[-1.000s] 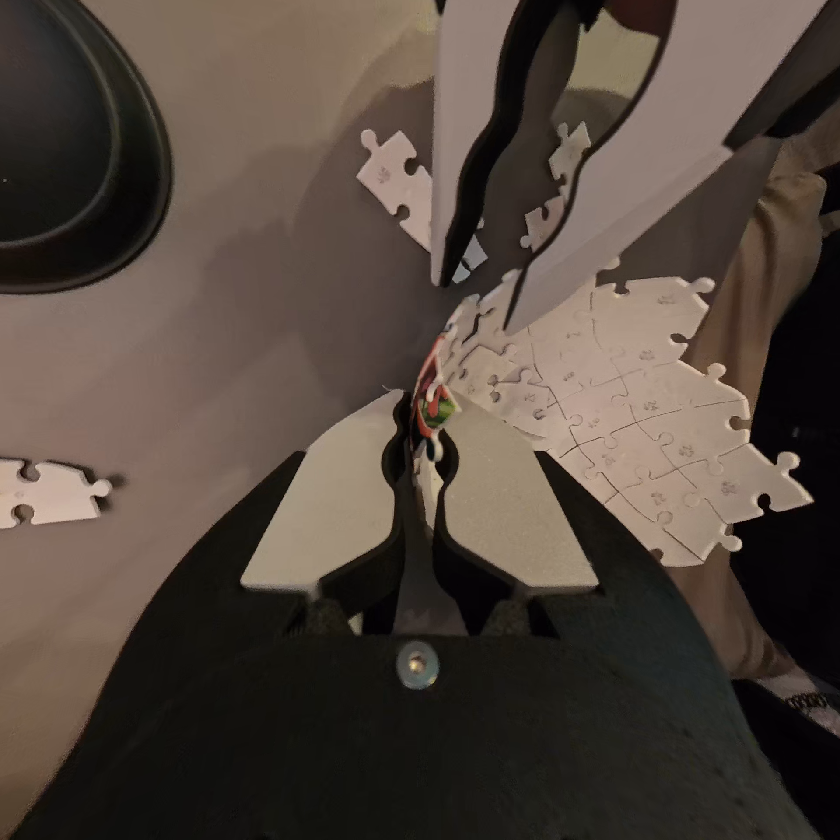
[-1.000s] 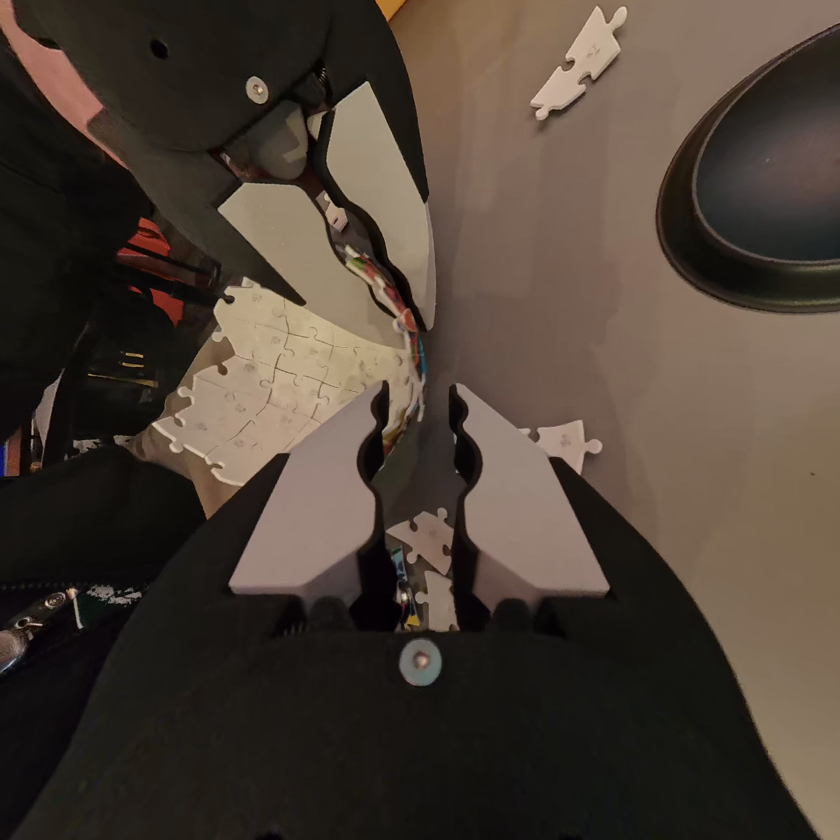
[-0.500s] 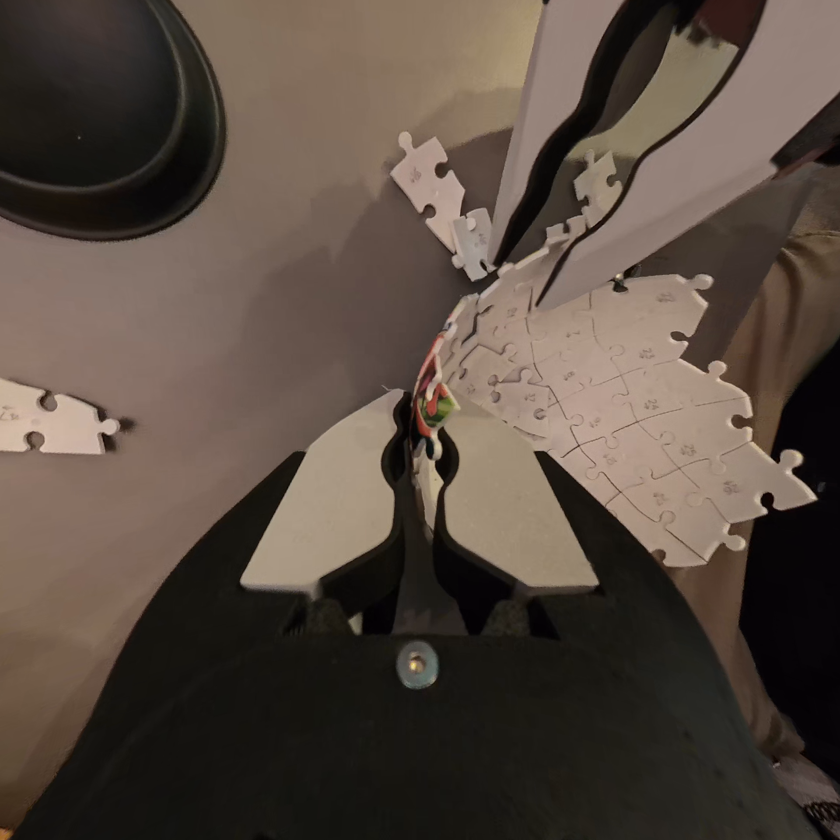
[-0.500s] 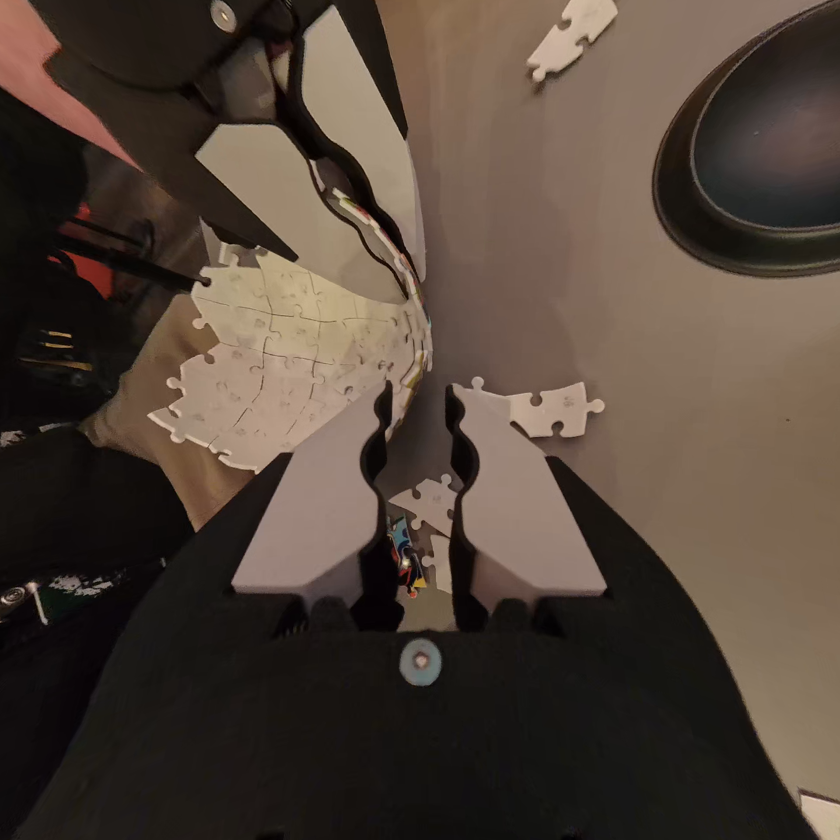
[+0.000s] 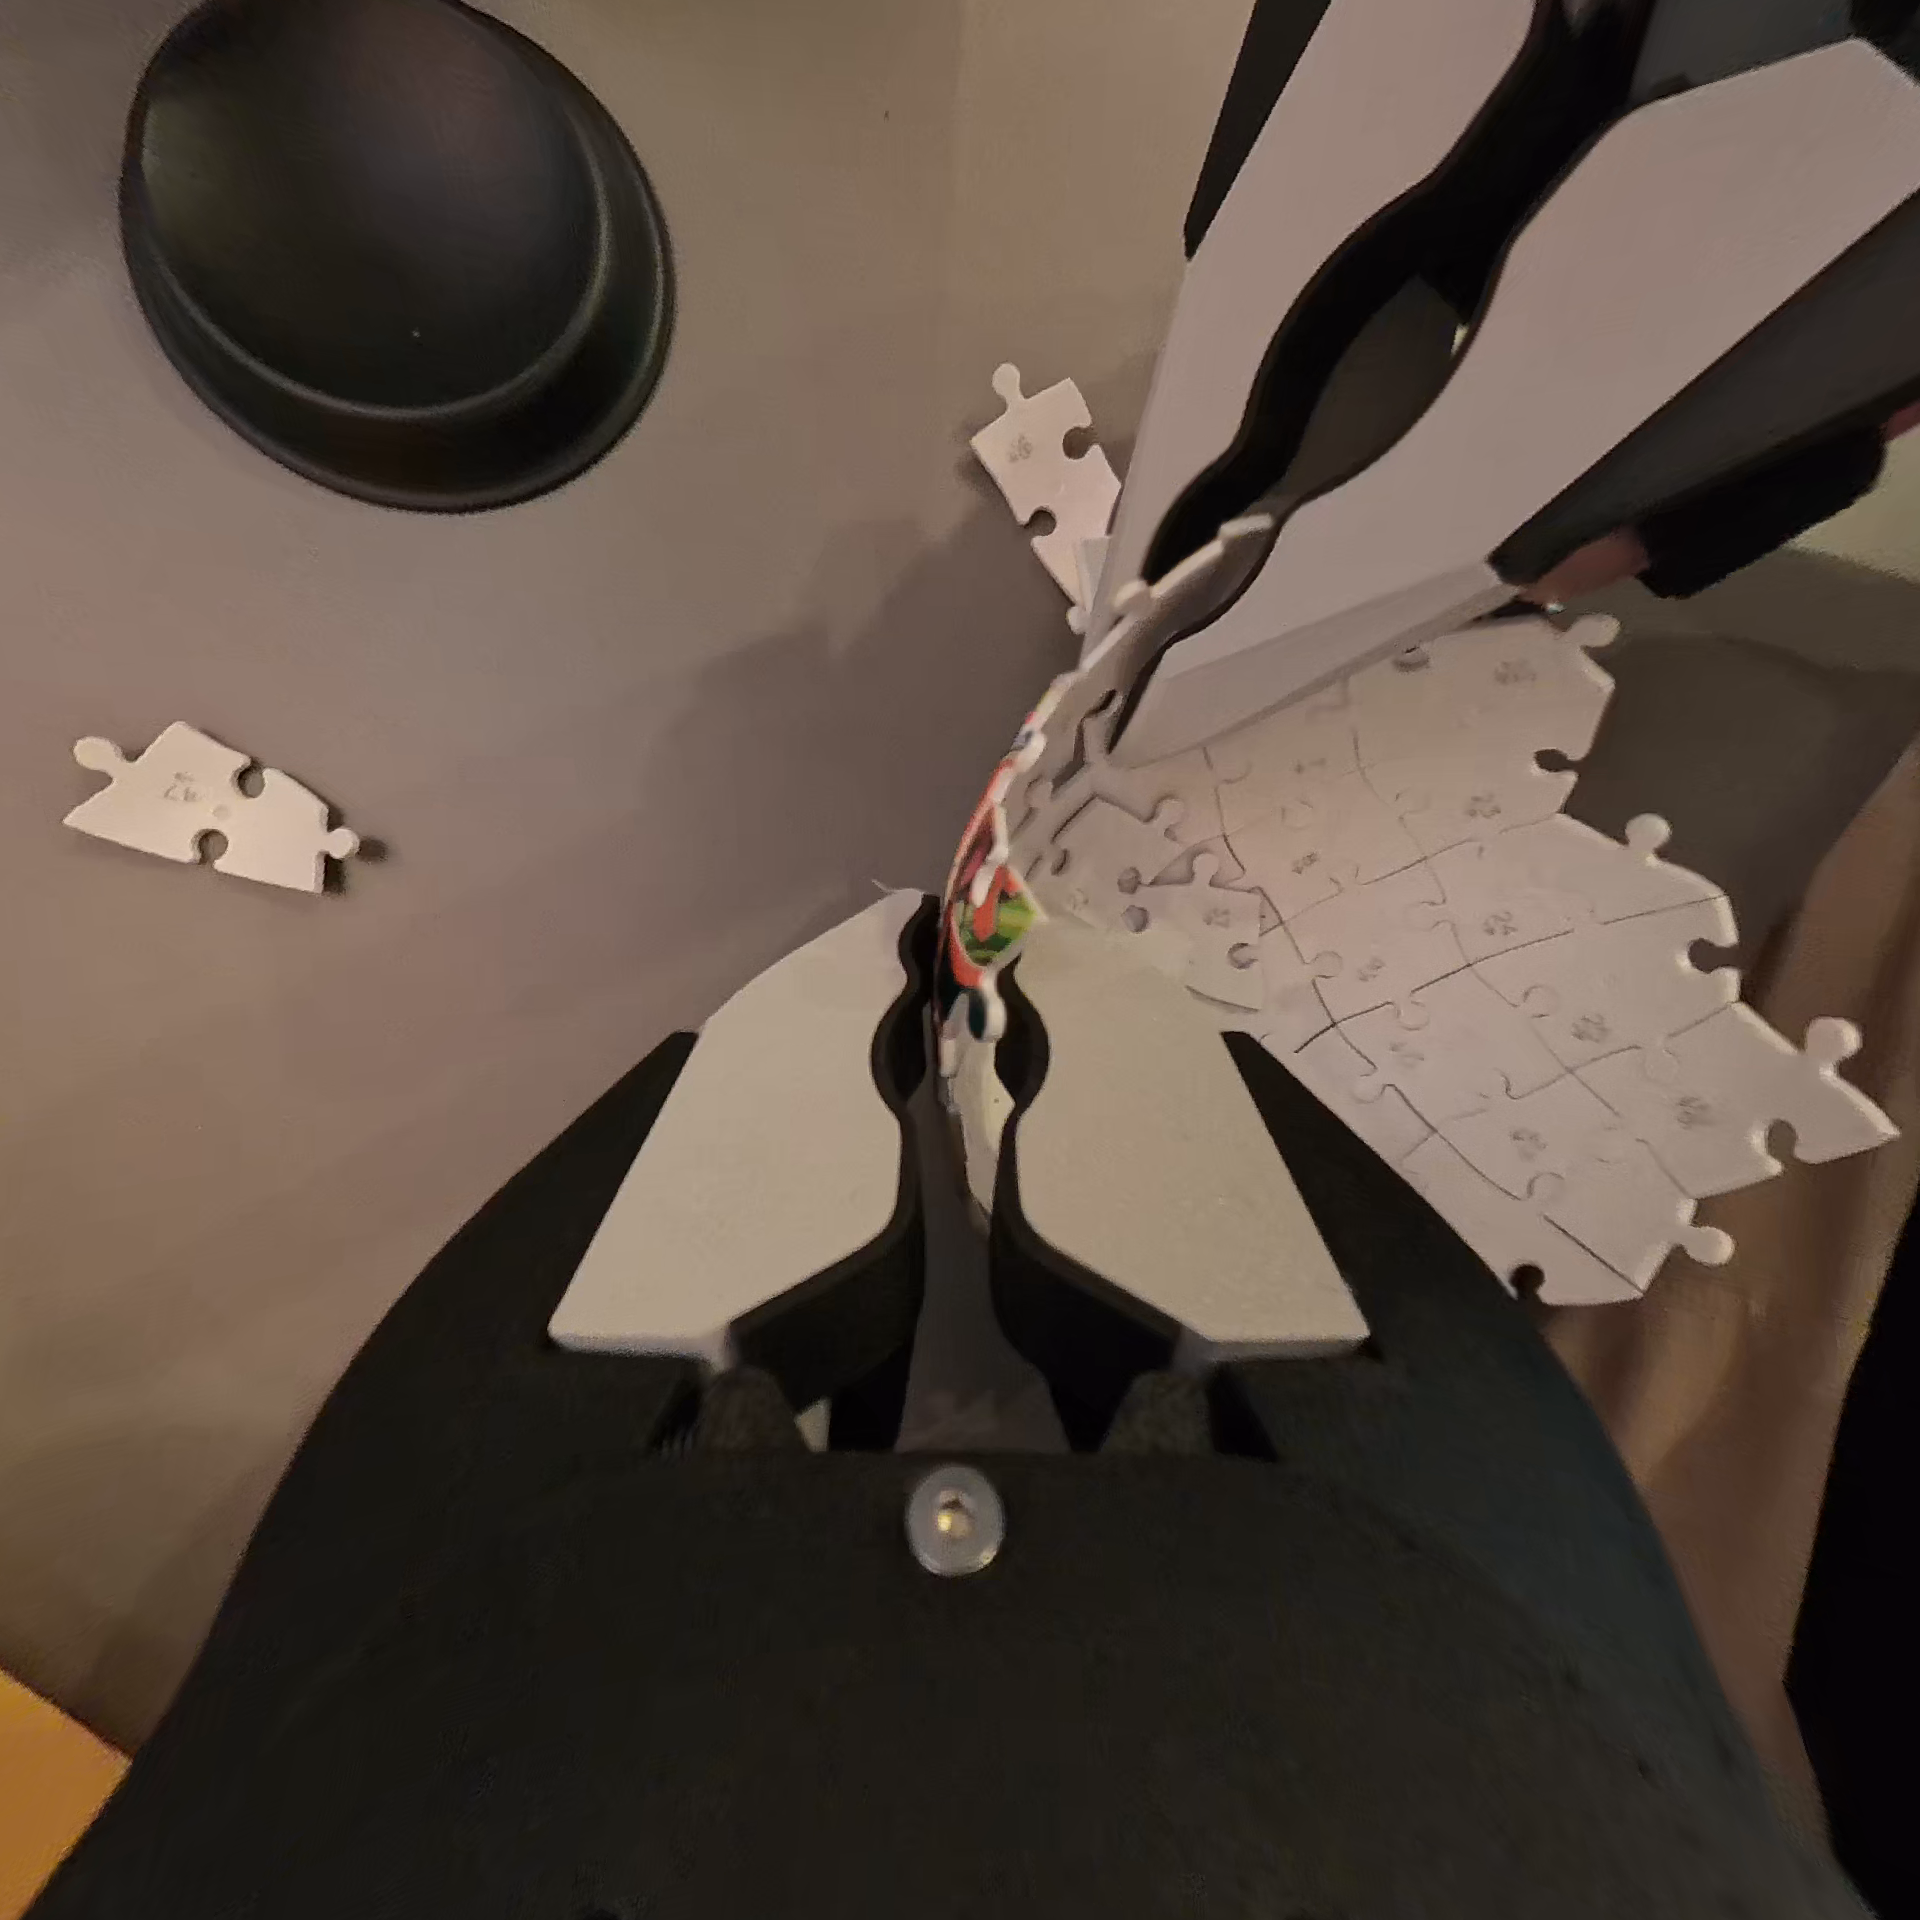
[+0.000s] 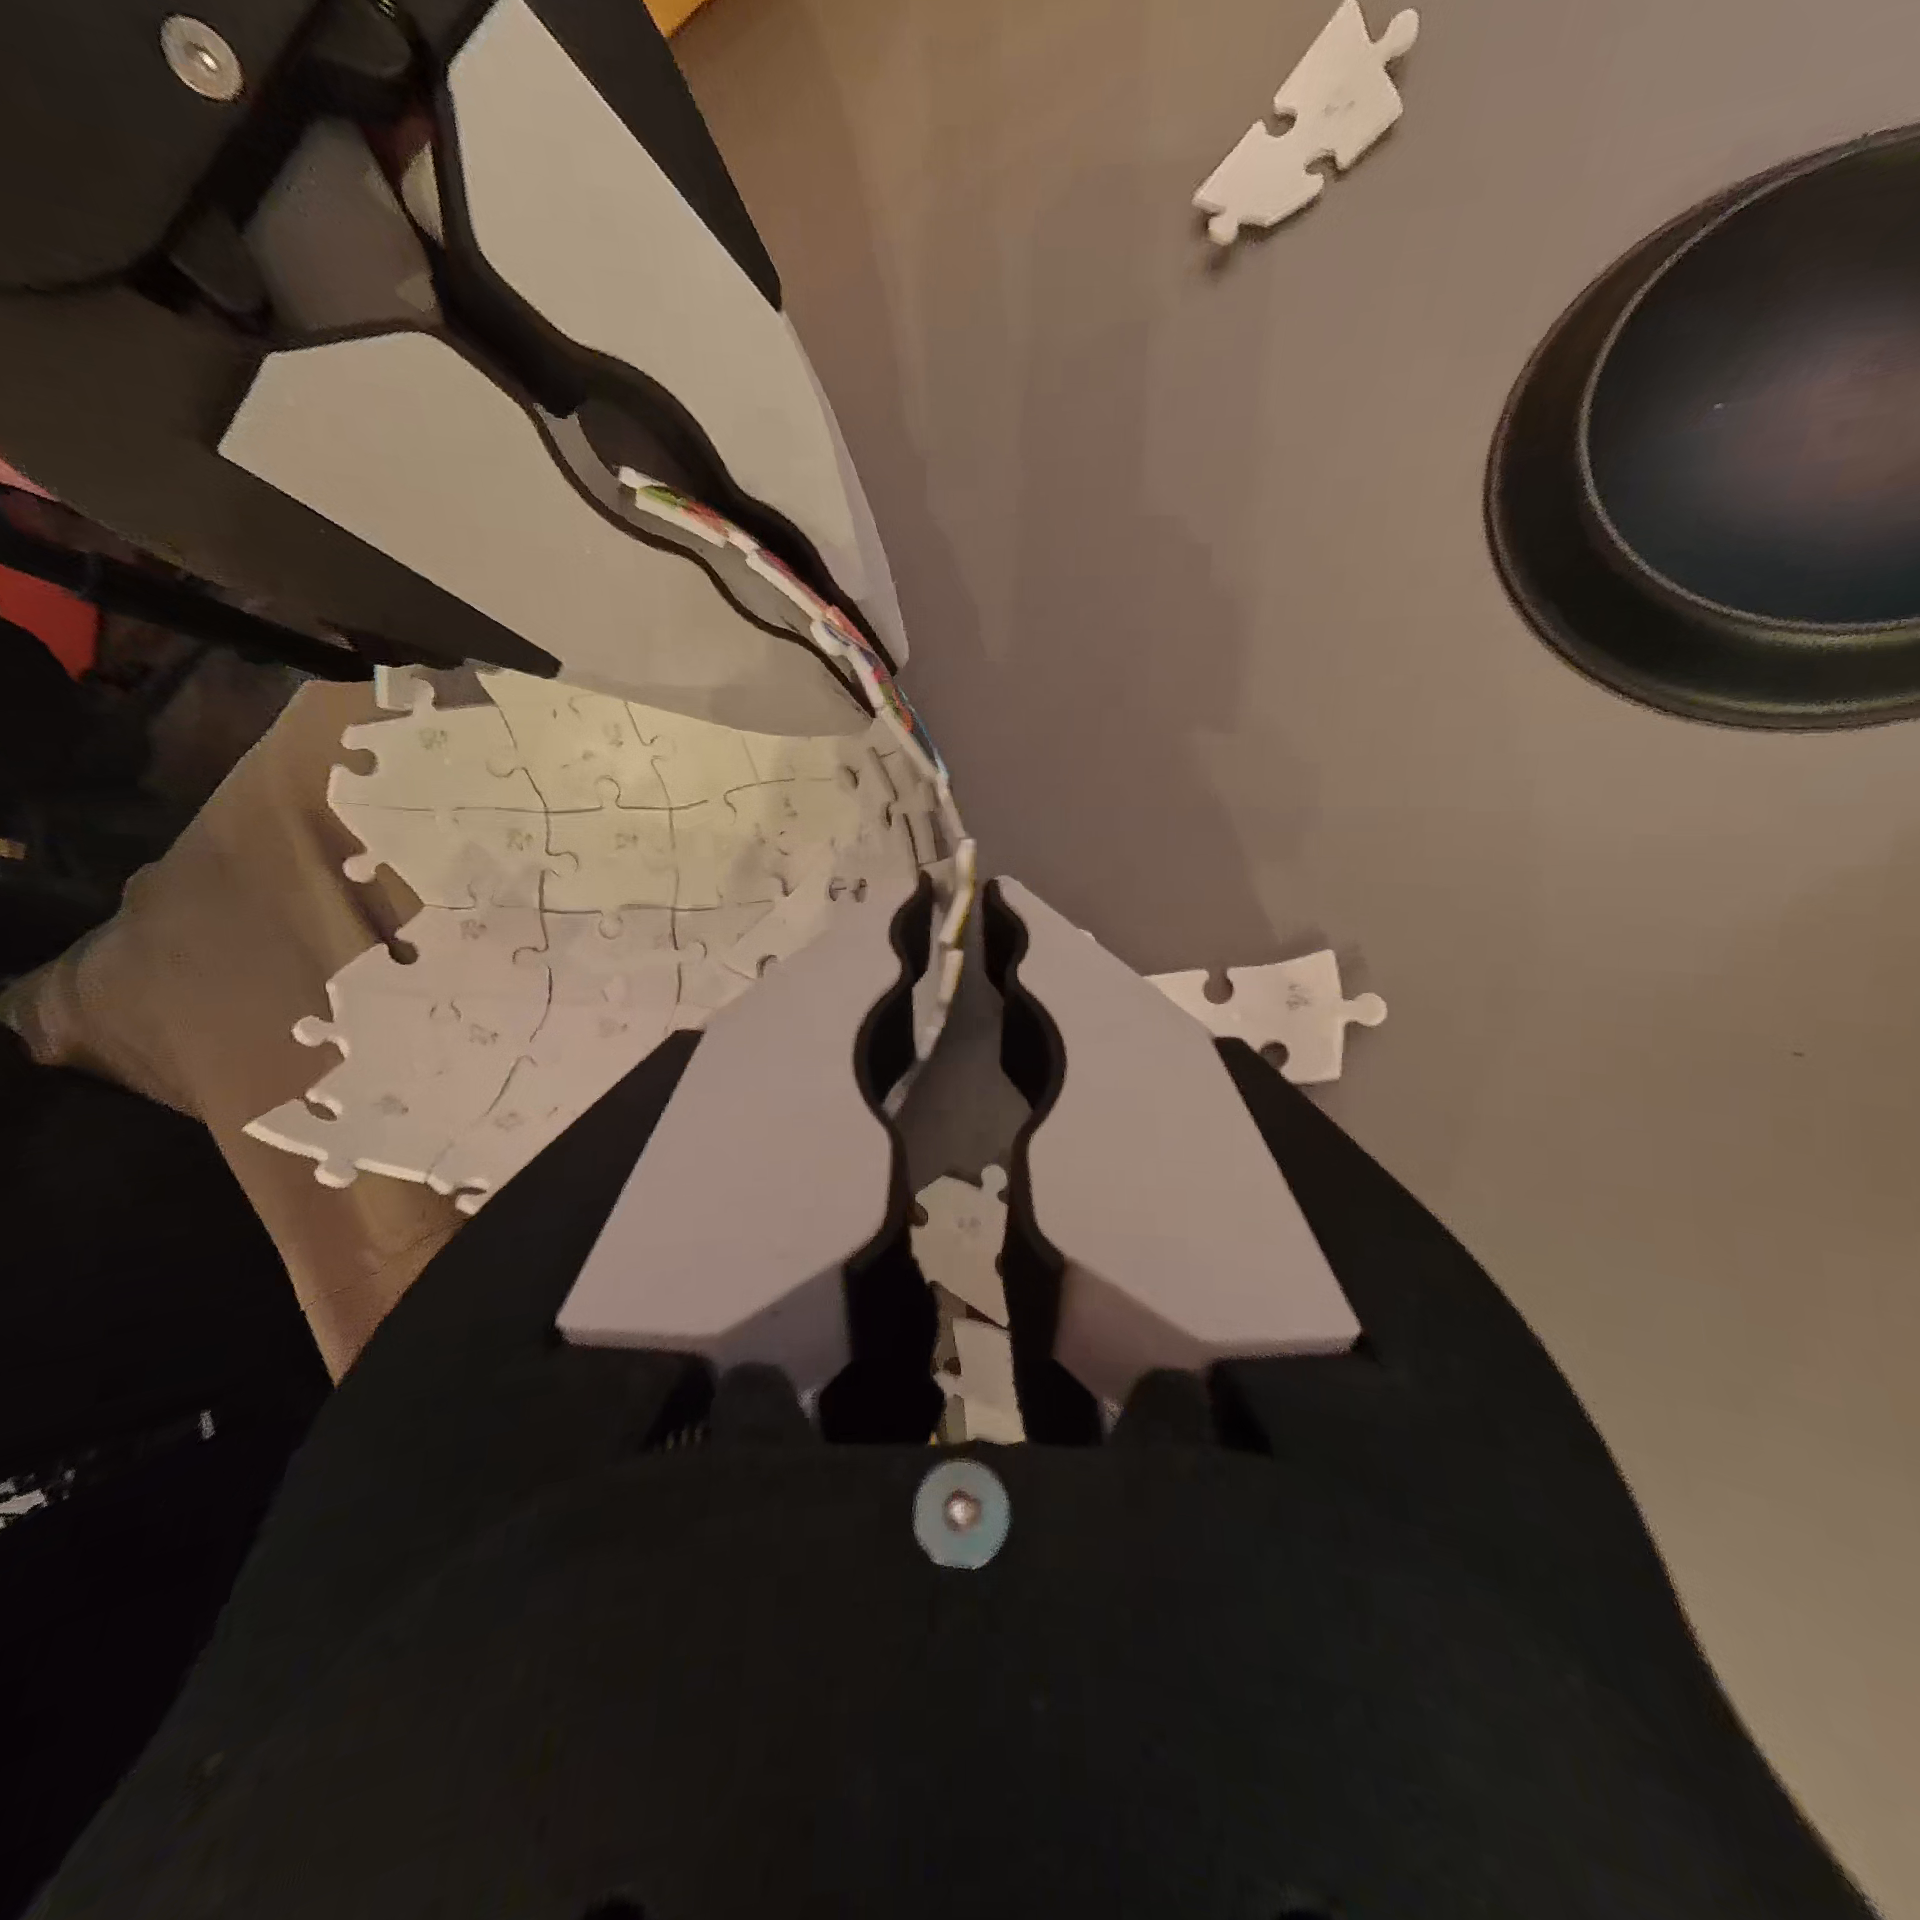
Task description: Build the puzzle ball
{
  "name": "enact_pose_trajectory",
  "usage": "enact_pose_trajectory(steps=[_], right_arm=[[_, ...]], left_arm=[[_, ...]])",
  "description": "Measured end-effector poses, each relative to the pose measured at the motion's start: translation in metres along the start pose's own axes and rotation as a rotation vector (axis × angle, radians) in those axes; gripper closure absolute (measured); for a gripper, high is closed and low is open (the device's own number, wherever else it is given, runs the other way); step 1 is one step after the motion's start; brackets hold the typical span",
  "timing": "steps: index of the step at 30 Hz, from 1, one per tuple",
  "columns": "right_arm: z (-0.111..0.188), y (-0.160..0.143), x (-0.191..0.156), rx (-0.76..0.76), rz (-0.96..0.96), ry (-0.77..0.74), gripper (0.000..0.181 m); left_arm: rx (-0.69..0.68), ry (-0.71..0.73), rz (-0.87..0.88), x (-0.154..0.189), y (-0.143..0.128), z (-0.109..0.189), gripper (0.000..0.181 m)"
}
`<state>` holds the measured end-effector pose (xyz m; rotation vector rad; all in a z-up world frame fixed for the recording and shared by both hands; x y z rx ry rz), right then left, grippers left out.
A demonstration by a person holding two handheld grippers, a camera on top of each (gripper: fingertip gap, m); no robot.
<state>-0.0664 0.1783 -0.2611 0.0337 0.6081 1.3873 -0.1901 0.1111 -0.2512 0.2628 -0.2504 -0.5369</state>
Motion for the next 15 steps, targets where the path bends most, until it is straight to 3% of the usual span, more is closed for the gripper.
enact_pose_trajectory(steps=[12,15], right_arm=[[-0.002,0.0,-0.004,0.041,0.006,0.025,0.181],[-0.003,0.002,-0.003,0.035,-0.012,0.025,0.172]], left_arm=[[0.099,0.006,0.04,0.0,-0.012,0.001,0.173],[0.125,-0.005,0.046,0.0,-0.015,0.001,0.173]])
Point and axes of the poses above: each gripper's, where its closed fingertips meet, z back along the fingers, y out of its top, x = y × z across the jaws, the point moved 9 cm from there along z, back along the fingers, and after that the axes turned 13 degrees about -x, right-handed, at the moved point
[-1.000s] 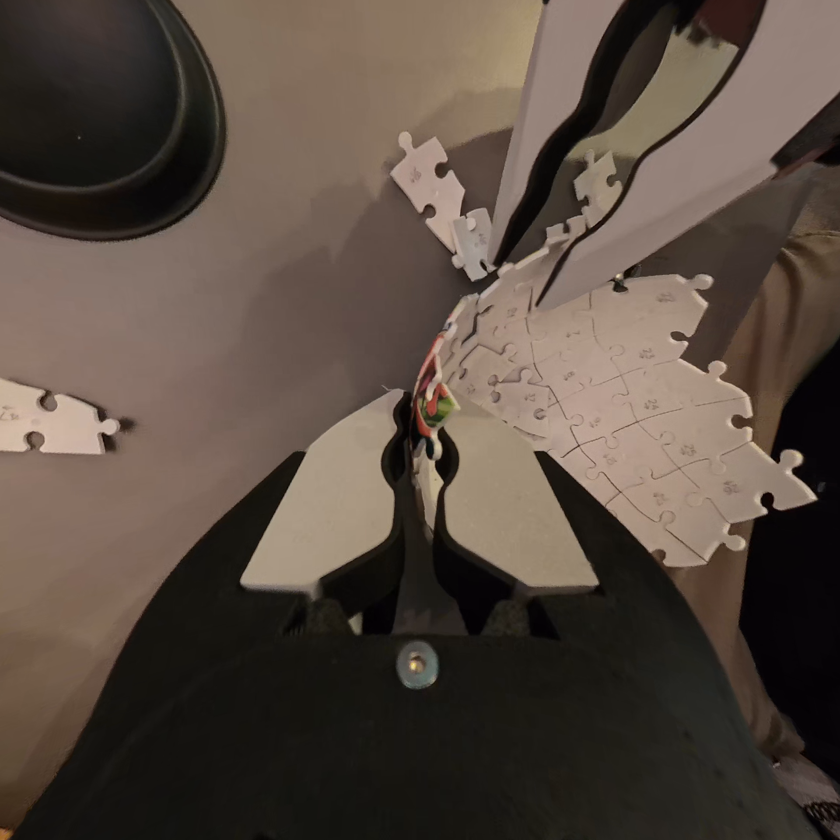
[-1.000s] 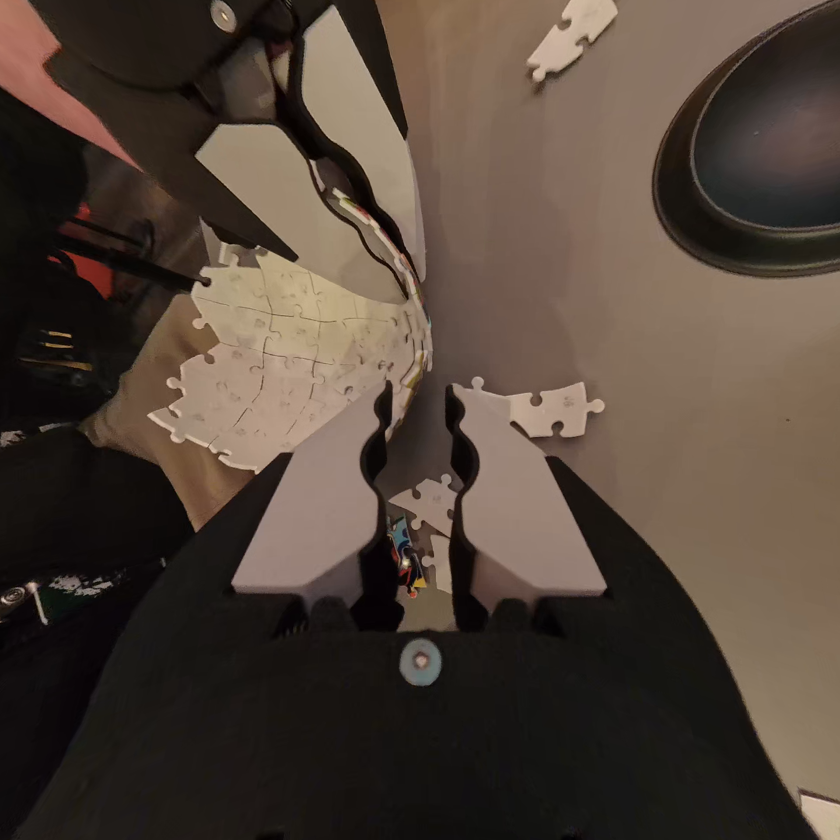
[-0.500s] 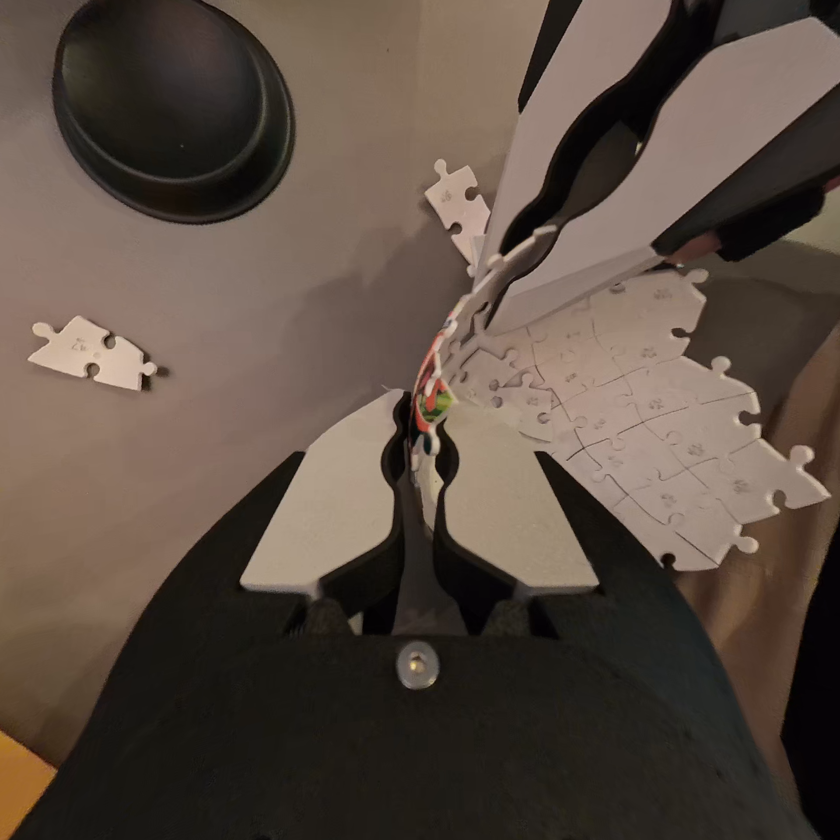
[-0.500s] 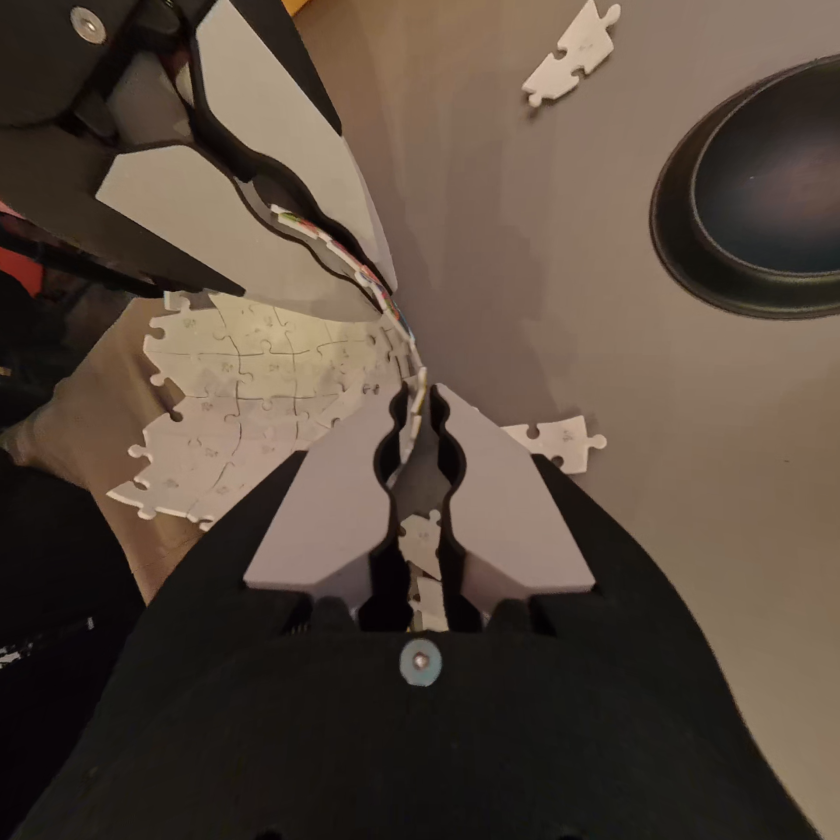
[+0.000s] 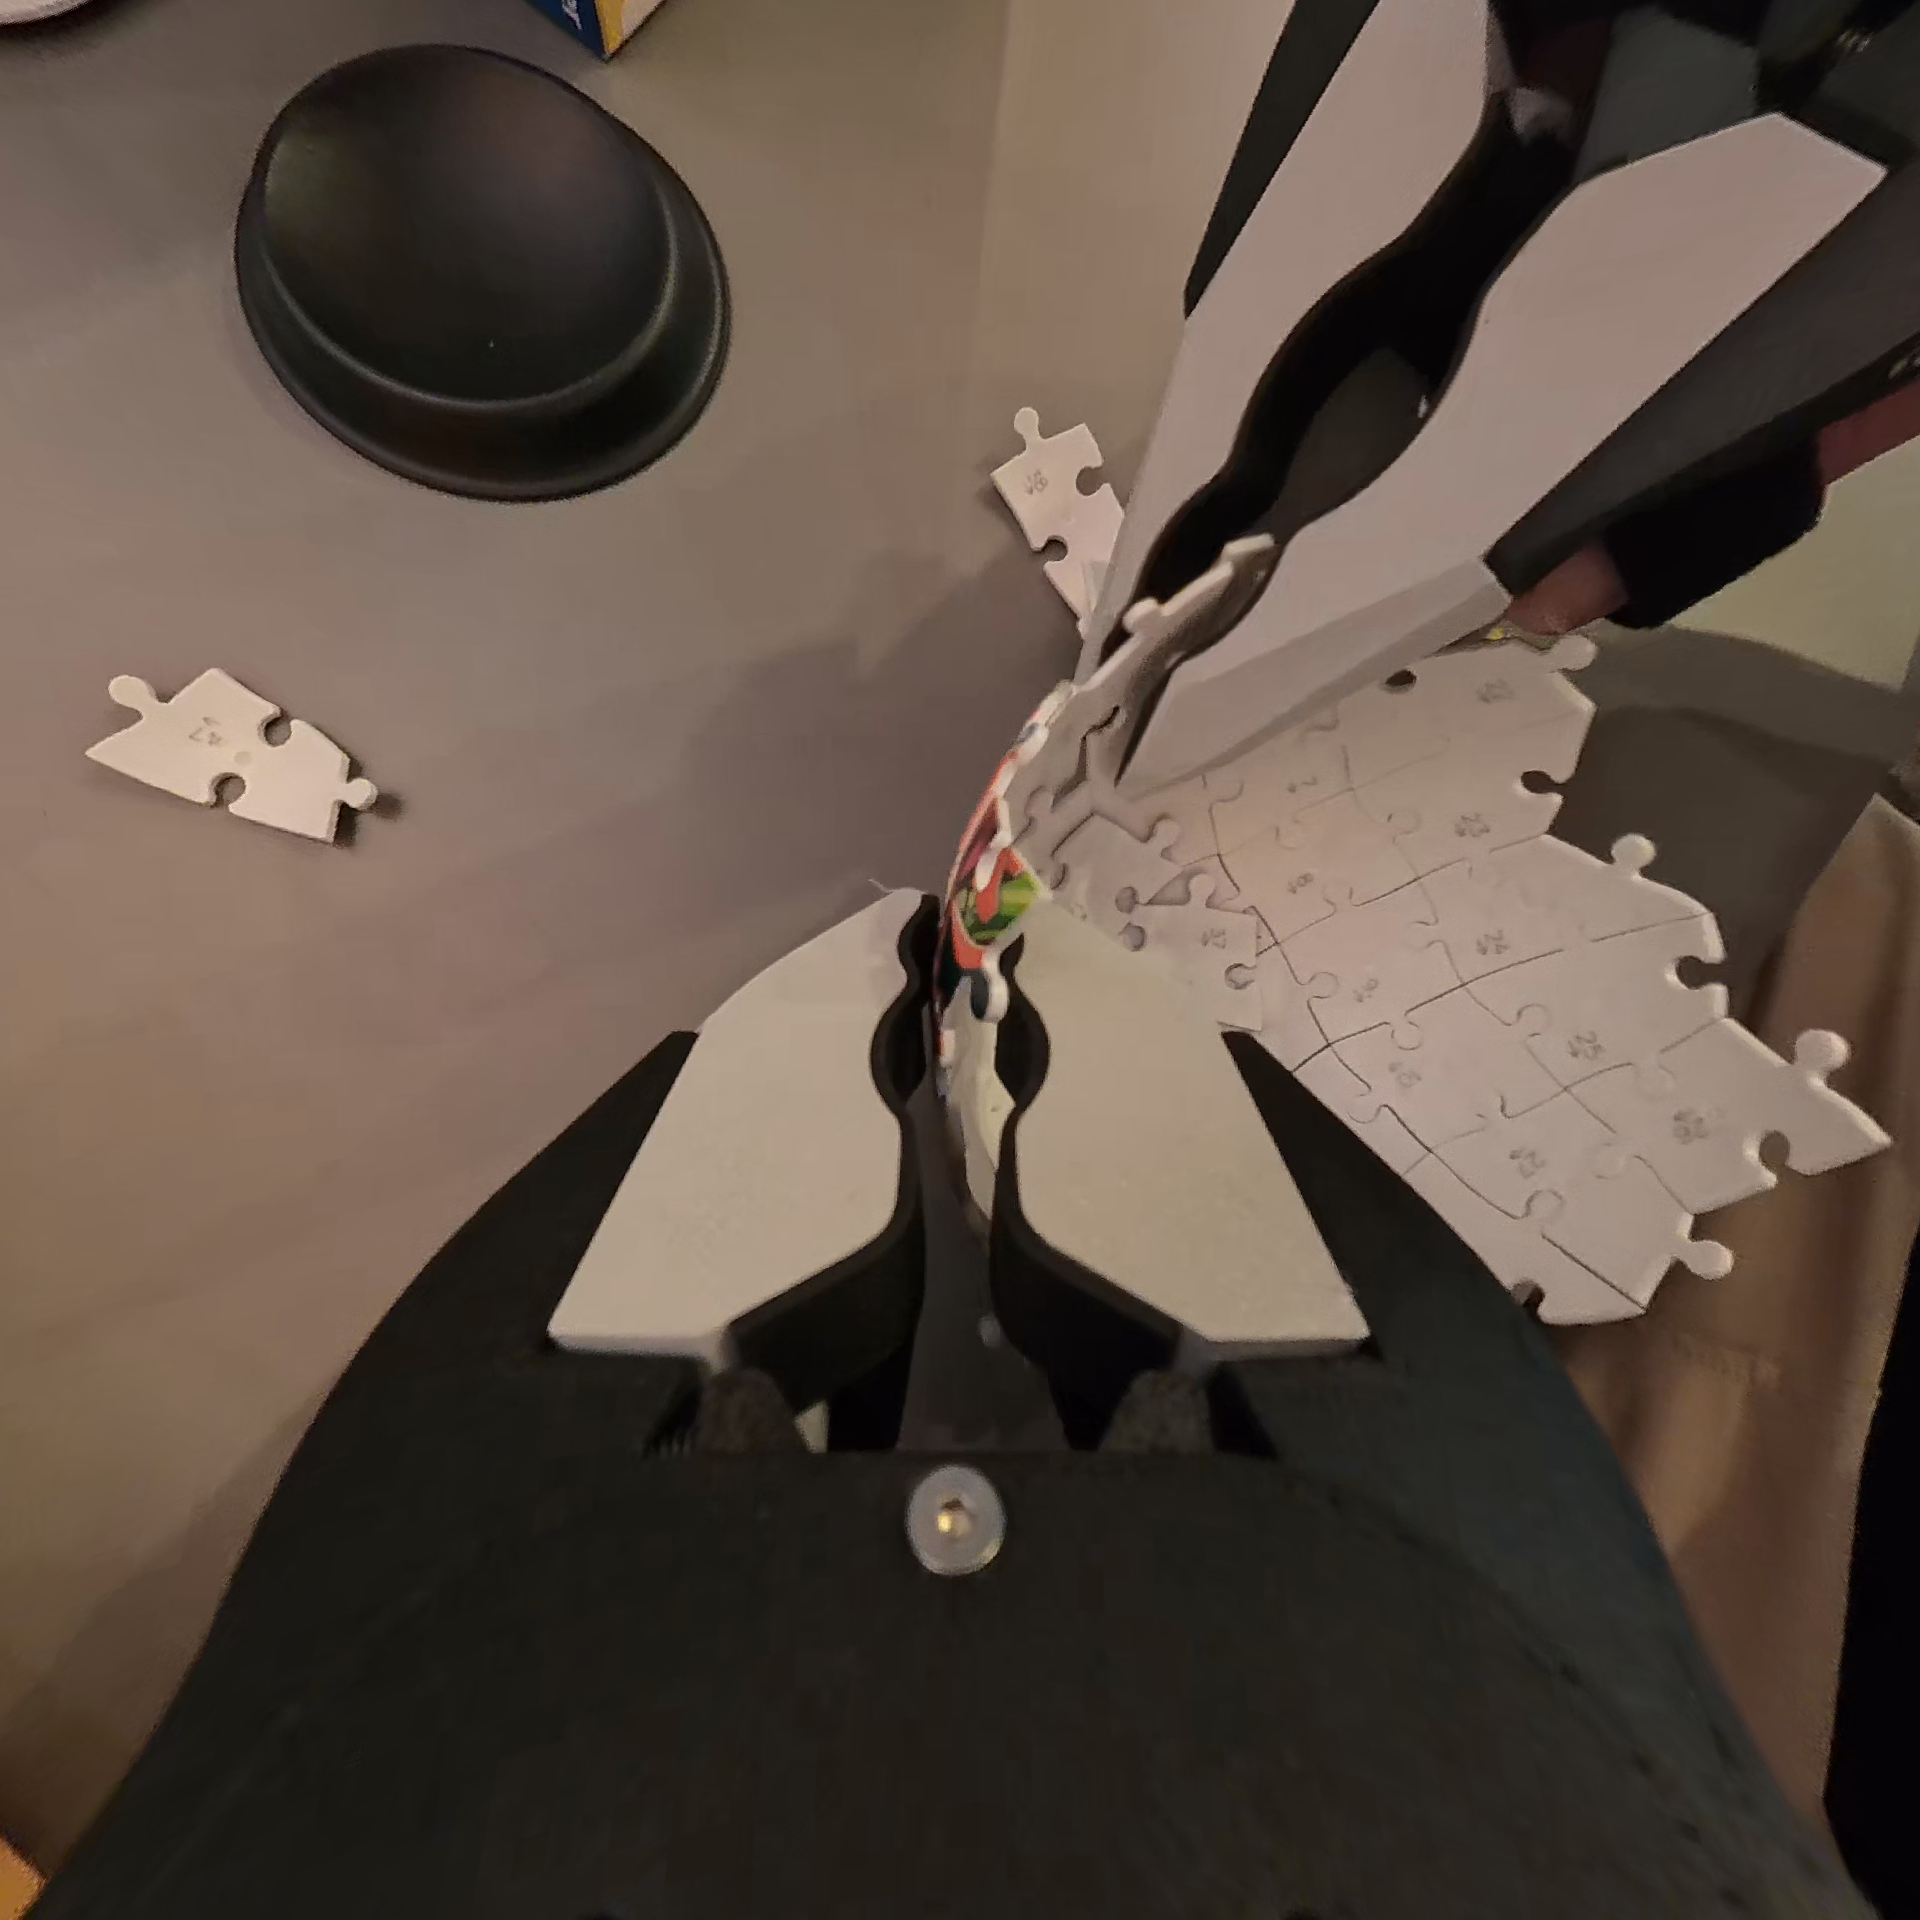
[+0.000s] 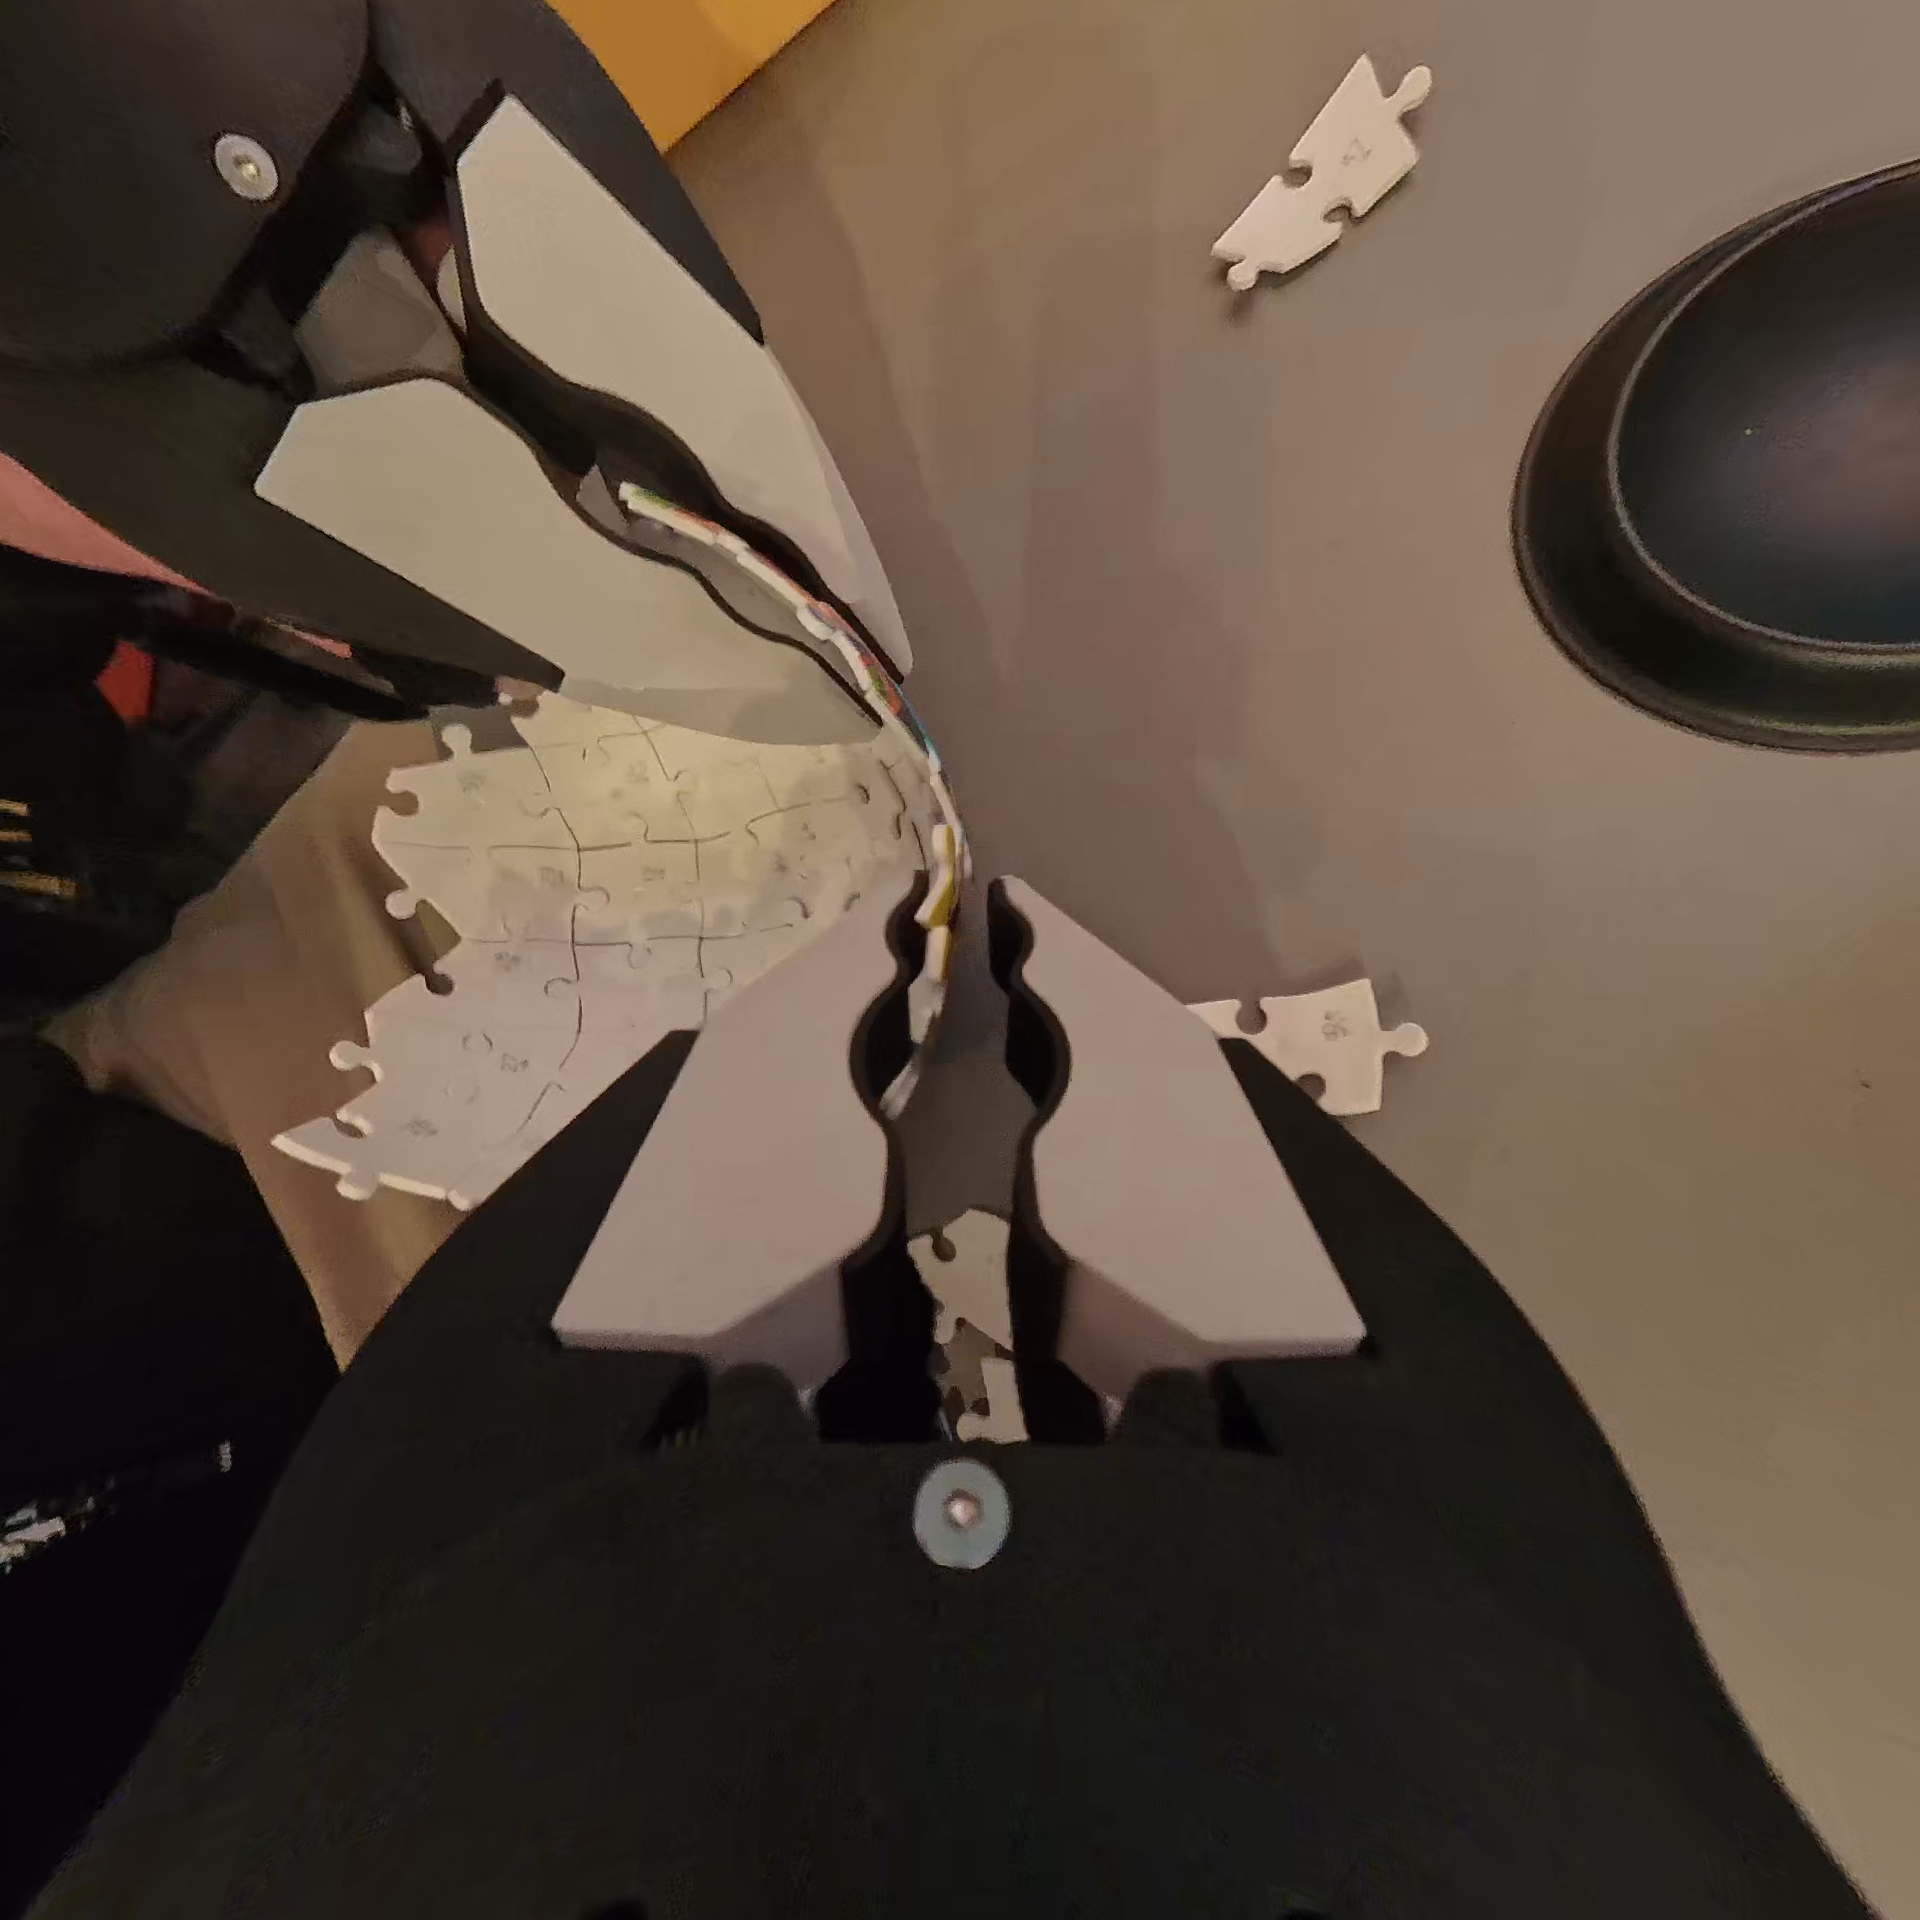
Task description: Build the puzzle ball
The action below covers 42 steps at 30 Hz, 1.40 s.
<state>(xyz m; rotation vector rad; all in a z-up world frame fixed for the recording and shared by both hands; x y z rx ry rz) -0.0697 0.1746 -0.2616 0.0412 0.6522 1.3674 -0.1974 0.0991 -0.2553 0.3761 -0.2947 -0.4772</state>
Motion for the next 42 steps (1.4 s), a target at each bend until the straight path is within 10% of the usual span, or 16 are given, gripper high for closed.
enact_pose_trajectory(steps=[16,42], right_arm=[[-0.001,0.01,-0.017,-0.041,0.144,-0.028,0.181],[0.003,0.012,-0.022,-0.045,0.197,-0.069,0.181]], left_arm=[[-0.144,-0.035,-0.361,0.012,0.008,-0.001,0.159],[-0.059,-0.081,-0.382,0.008,0.009,0.002,0.166]])
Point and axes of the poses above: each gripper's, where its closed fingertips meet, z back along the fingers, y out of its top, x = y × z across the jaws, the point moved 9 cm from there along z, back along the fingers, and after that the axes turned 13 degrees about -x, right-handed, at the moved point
